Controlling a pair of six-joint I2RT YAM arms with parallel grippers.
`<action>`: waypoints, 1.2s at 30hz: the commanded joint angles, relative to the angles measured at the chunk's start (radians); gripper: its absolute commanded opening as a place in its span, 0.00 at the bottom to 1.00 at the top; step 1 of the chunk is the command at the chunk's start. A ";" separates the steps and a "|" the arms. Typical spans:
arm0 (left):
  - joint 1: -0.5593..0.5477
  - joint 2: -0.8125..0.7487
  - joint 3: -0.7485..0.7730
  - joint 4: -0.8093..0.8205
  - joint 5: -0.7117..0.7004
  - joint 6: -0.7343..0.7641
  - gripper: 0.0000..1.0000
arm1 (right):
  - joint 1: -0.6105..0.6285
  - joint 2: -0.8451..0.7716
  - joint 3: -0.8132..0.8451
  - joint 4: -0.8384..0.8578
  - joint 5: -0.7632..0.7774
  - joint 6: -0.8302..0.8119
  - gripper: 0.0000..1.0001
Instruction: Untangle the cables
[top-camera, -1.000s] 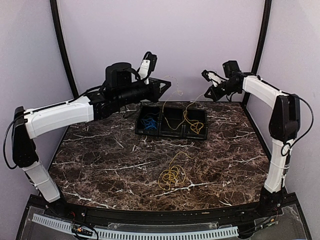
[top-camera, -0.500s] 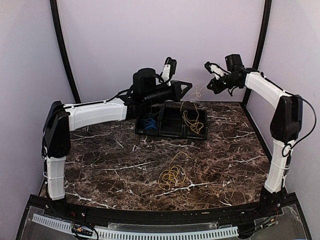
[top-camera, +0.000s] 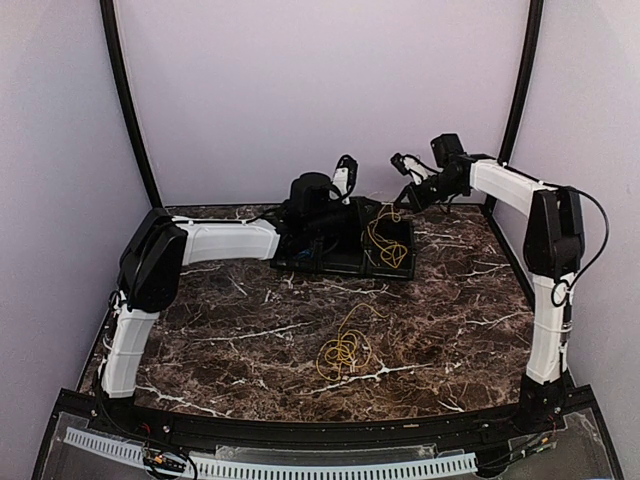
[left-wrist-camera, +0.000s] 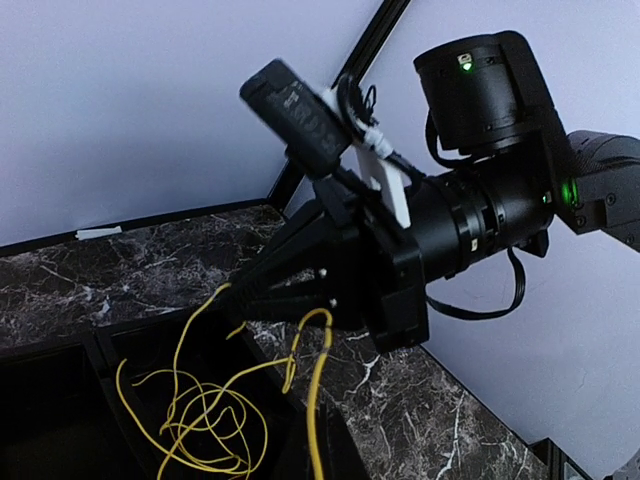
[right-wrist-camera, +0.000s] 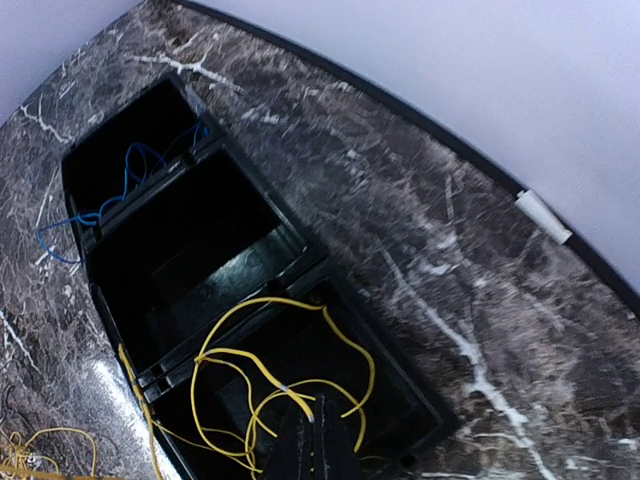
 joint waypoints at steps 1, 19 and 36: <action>0.008 -0.028 -0.035 0.008 -0.012 -0.028 0.00 | 0.032 0.058 -0.045 -0.037 -0.046 0.021 0.01; 0.007 -0.011 -0.075 0.013 -0.133 -0.063 0.00 | -0.004 -0.134 -0.148 -0.054 0.100 -0.048 0.59; 0.008 0.026 -0.063 0.044 -0.052 -0.087 0.00 | 0.047 -0.040 -0.064 -0.132 -0.173 -0.137 0.68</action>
